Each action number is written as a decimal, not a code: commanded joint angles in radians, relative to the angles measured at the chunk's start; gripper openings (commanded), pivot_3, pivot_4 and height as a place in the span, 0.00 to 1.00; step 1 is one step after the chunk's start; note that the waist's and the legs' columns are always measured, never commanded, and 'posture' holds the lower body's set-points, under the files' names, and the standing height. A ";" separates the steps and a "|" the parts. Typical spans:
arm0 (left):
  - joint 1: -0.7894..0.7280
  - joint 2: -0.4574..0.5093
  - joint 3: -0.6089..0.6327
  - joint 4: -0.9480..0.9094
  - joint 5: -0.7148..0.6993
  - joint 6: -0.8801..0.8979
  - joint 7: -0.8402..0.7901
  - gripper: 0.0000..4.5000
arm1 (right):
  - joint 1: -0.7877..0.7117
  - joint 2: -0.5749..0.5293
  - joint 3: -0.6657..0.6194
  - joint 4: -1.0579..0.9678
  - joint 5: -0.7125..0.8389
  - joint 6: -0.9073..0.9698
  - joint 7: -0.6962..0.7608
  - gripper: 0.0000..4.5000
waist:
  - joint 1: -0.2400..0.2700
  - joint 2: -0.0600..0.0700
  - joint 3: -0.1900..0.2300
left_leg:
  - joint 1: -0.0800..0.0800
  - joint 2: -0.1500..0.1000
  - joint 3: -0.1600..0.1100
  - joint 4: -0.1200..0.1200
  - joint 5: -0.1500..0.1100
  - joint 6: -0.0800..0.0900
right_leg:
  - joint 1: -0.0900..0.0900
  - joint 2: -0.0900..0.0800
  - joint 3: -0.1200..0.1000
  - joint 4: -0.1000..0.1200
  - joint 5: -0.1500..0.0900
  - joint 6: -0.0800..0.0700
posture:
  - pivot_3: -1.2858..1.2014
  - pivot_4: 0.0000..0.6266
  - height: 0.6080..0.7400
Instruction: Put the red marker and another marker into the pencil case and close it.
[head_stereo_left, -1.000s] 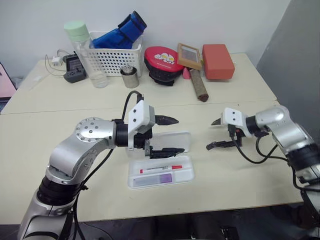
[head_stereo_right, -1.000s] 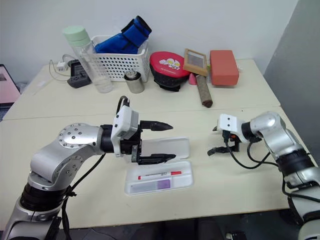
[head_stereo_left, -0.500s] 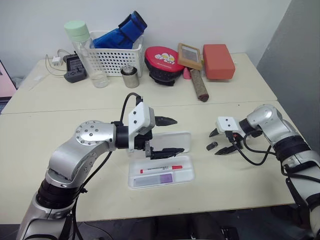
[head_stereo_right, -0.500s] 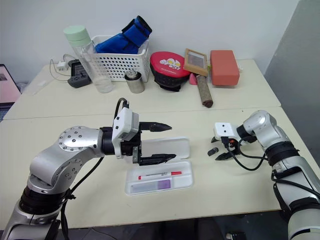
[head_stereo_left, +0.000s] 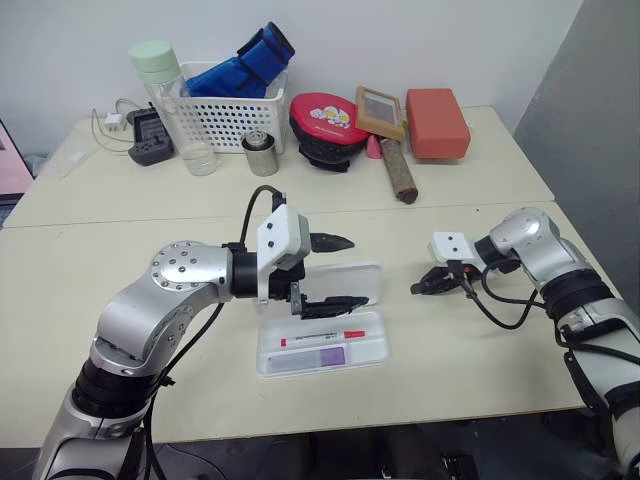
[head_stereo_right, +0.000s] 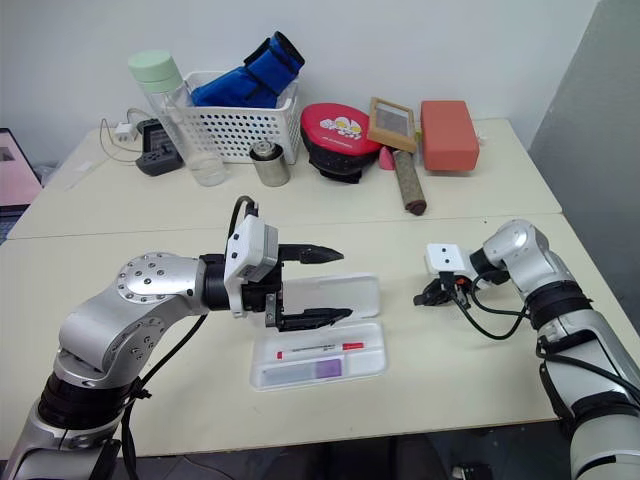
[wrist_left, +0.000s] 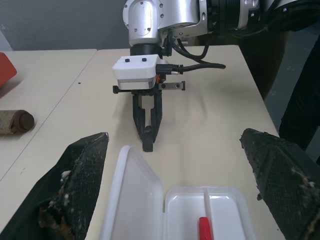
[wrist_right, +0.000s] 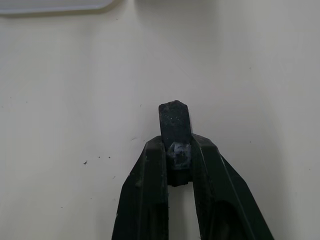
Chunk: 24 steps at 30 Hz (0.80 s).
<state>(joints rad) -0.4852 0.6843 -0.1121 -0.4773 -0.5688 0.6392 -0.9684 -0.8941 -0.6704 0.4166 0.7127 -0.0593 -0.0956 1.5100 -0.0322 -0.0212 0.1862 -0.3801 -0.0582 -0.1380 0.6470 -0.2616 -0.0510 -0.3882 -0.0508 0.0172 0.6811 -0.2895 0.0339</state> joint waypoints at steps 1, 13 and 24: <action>-0.005 0.011 0.019 -0.021 0.005 -0.028 -0.006 1.00 | 0.048 -0.045 -0.083 -0.178 0.096 0.098 0.058 0.07 | 0.000 0.000 0.000 | 0.000 0.000 0.000 0.000 0.000 0.000 | 0.000 0.000 0.000 0.000 0.000 0.000 | 0.52 0.24 1.00; 0.138 0.167 0.101 -0.115 -0.068 -0.024 -0.120 1.00 | 0.406 -0.157 -0.209 -1.096 0.345 0.688 -0.189 0.07 | 0.002 0.000 0.000 | -0.002 0.000 -0.004 -0.001 -0.002 0.004 | -0.001 0.000 0.000 -0.001 0.000 0.000 | 0.52 0.24 1.00; 0.249 0.249 0.129 -0.164 -0.069 -0.035 -0.143 1.00 | 0.405 -0.081 -0.062 -1.148 0.303 0.801 -0.334 0.07 | 0.004 0.000 0.000 | -0.001 0.000 -0.004 -0.001 -0.002 0.004 | -0.001 0.000 0.000 -0.001 0.000 0.001 | 0.52 0.24 1.00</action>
<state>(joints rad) -0.2385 0.9195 -0.0120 -0.5997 -0.6291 0.6204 -1.1077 -0.4759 -0.7550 0.3443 -0.4135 0.2523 0.7071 1.1897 -0.0282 -0.0216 0.1860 -0.3811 -0.0585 -0.1422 0.6462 -0.2639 -0.0470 -0.3888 -0.0513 0.0168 0.6803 -0.2894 0.0345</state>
